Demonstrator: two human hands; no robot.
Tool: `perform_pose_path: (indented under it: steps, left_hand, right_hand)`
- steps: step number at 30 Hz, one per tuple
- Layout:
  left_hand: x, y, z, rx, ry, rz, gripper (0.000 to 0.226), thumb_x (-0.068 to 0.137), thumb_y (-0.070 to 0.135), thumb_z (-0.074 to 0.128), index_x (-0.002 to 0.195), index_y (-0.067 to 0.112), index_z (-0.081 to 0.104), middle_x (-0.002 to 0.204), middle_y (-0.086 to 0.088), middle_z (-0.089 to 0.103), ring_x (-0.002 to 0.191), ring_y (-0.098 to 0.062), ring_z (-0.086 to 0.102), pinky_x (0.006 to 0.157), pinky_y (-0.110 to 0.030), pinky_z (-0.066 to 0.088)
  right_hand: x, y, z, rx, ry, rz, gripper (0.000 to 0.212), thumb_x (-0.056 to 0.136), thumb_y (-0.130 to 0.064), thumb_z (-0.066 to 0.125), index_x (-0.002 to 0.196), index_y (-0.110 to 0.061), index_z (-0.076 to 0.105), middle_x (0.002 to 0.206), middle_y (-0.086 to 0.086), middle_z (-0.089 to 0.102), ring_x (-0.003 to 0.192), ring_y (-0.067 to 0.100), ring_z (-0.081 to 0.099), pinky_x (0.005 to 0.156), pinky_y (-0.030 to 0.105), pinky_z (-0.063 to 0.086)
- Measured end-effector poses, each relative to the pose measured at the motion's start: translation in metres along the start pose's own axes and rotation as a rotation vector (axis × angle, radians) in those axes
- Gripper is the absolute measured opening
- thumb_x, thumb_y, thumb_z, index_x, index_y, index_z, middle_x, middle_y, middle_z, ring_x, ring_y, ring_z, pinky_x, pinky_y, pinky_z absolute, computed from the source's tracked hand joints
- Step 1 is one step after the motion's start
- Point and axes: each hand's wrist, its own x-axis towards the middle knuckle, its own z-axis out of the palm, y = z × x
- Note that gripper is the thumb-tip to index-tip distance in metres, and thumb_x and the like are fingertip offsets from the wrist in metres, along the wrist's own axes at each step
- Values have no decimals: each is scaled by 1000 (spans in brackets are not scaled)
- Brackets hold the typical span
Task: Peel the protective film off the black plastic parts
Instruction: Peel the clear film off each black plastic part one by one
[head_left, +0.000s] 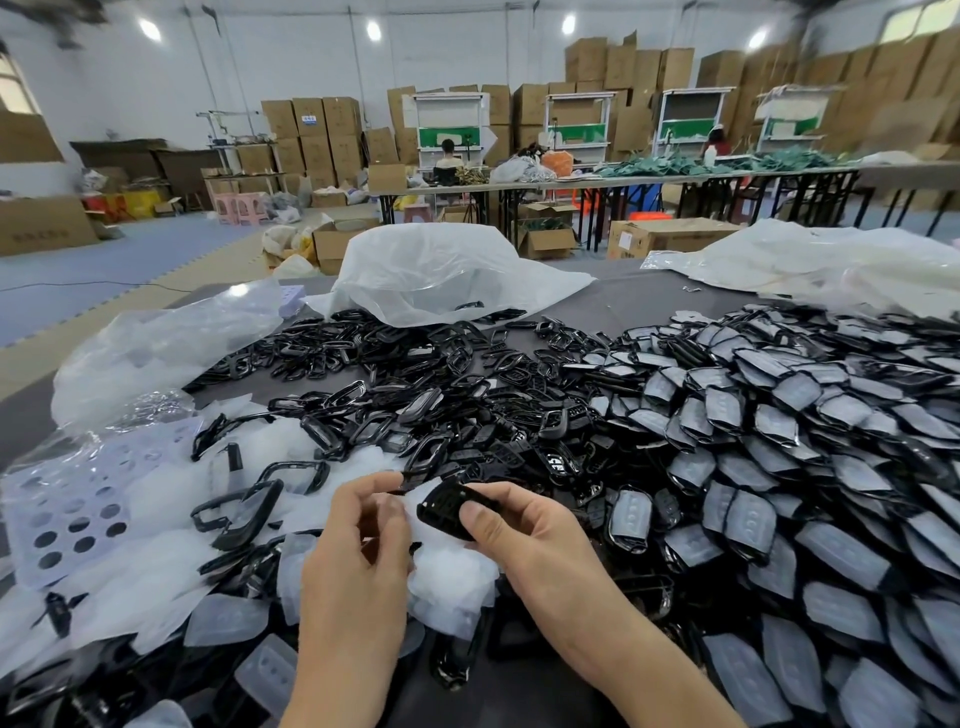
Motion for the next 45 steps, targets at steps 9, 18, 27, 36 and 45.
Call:
perform_pose_path:
  steps: [9,18,27,36,45]
  left_hand:
    - [22,-12,-18,-205,105,-112,25,97,18,61,115,35,65,88,9,73,78,-9,70,81,-28,52]
    - [9,0,-5,-412,-148,-175,22,92,6,63,102,24,71,77,-10,74,70,-24,74,66,-19,58]
    - [3,1,-7,-150,-459,-44,27,93,28,57,104,48,72,81,-1,70,74,-11,67,75,-22,54]
    - [-2,2,-4,83,-371,128,20,93,33,53,104,39,68,97,17,68,88,-4,67,78,-16,50]
    - [-3,4,-4,155,-309,187,28,95,23,57,101,48,68,92,14,62,84,-8,61,71,-9,42]
  right_hand:
    - [1,-6,-16,38,55,0,29,77,-34,74,102,-20,77,103,3,78,89,11,72,74,19,56]
    - [5,-5,-14,213,218,-58,13,79,-22,75,91,-18,78,90,9,77,83,25,76,70,25,59]
    - [7,0,-17,128,287,-33,15,94,-6,66,104,-14,74,86,8,78,76,16,74,68,18,56]
    - [5,1,-18,35,316,-96,23,94,-3,66,104,-22,73,87,3,77,79,17,74,68,19,56]
    - [2,1,-12,-82,214,-94,24,96,-4,63,103,-26,72,83,4,77,71,12,72,68,19,55]
